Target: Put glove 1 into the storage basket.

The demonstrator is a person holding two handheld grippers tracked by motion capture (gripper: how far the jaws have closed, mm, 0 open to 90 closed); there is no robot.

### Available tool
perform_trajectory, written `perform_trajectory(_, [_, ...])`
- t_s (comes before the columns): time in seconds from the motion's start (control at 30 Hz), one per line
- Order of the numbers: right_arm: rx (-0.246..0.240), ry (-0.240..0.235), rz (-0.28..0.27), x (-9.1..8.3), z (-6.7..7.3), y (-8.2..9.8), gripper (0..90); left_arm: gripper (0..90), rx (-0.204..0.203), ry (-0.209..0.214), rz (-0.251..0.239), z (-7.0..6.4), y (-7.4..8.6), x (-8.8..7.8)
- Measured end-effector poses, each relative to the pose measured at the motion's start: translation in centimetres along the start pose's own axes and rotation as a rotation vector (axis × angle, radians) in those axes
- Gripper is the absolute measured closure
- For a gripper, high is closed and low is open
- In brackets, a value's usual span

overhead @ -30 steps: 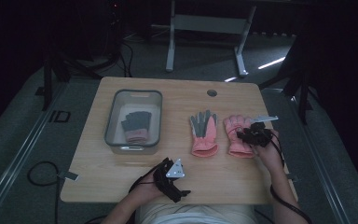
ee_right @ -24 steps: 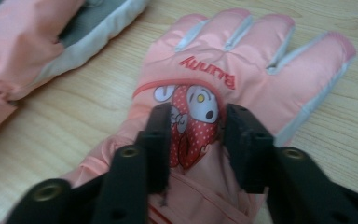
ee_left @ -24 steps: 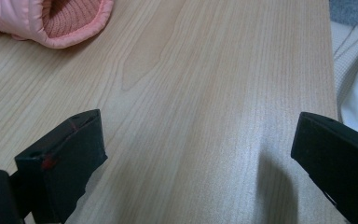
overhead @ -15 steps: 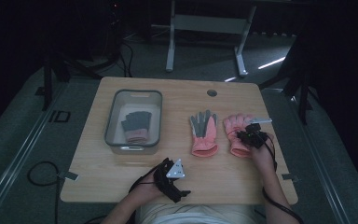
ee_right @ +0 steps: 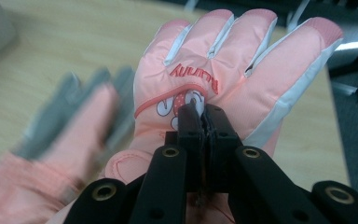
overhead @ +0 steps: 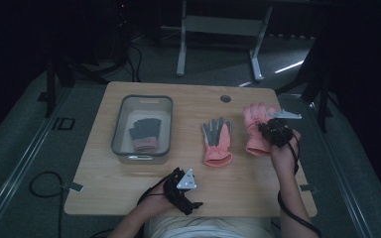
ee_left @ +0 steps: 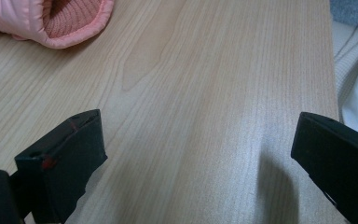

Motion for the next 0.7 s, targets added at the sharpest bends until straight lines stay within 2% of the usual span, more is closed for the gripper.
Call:
perform_trajectory(0.2, [-0.030,0.000,-0.076,-3.0,2.5,-4.0,86.8,2.3,0.003,0.001,-0.007,-0.1,0.0,-0.1])
perform_trajectory(0.33, [-0.033,0.006,-0.109,-3.8,4.2,-5.7,86.8,2.3,-0.002,-0.003,-0.010,-0.1,-0.1,0.0])
perform_trajectory(0.47, [-0.040,0.015,-0.102,-3.4,6.1,-6.1,86.8,2.3,0.001,-0.004,-0.011,-0.1,-0.1,-0.1])
perform_trajectory(0.63, [-0.029,-0.019,-0.065,-1.6,8.8,-5.3,86.8,2.3,0.011,0.008,-0.009,-0.2,-0.1,-0.1])
perform_trajectory(0.7, [-0.030,-0.023,-0.058,-1.3,9.1,-5.1,86.8,2.3,0.008,0.009,-0.009,-0.2,0.0,-0.1])
Point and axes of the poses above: each handheld gripper's, and its own axes: x roughly forward along the jaws, y roughly out of its underside, z roughly to its left, the point moved 8 cm from there along x, roughly forward along the jaws, and after that the axes turned 2 degrees about -y, right-handed, at the moved point
